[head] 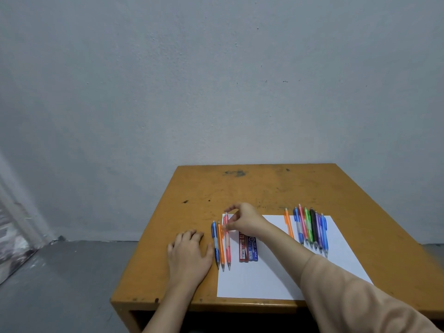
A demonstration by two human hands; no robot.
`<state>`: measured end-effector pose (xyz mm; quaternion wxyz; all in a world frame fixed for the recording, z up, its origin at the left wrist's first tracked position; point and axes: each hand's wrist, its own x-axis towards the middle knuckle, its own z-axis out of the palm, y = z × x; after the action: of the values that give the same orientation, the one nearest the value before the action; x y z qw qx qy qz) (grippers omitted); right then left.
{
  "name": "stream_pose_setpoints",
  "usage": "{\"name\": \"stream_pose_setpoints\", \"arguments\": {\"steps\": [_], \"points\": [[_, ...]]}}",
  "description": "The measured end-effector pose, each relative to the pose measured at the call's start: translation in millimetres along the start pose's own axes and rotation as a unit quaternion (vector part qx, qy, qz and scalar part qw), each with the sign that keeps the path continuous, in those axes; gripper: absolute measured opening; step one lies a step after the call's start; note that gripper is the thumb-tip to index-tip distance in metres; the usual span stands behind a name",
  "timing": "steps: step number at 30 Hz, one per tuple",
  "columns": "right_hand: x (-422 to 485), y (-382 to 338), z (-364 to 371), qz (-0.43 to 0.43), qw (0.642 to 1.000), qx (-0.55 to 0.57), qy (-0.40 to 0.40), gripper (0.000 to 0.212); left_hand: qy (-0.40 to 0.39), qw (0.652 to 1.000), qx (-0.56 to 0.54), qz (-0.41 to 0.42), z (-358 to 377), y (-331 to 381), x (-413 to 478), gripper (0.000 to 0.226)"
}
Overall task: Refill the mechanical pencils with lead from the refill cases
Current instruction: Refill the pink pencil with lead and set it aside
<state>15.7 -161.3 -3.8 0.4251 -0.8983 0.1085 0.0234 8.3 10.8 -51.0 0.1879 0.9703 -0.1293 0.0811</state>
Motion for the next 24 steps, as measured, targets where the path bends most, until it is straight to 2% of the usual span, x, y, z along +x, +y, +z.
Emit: {"name": "stream_pose_setpoints", "arguments": {"steps": [6, 17, 20, 22, 24], "points": [[-12, -8, -1, -0.008, 0.988, 0.154, 0.030, 0.039, 0.003, 1.000, 0.003, 0.004, 1, -2, 0, 0.048], [-52, -15, -13, -0.071, 0.953, 0.262, 0.136, 0.041, 0.032, 0.999, -0.004, 0.009, 1, 0, -1, 0.044], [-64, -12, -14, -0.075, 0.943, 0.279, 0.166, 0.040, 0.075, 0.996, -0.013, 0.039, 1, 0, -3, 0.039], [-70, -7, -14, -0.073, 0.936, 0.292, 0.181, 0.038, 0.123, 0.989, -0.012, 0.083, 1, 0, -5, 0.031], [-75, 1, -12, -0.065, 0.930, 0.304, 0.197, 0.037, 0.166, 0.978, 0.000, 0.126, 3, 0, -8, 0.033]]}}
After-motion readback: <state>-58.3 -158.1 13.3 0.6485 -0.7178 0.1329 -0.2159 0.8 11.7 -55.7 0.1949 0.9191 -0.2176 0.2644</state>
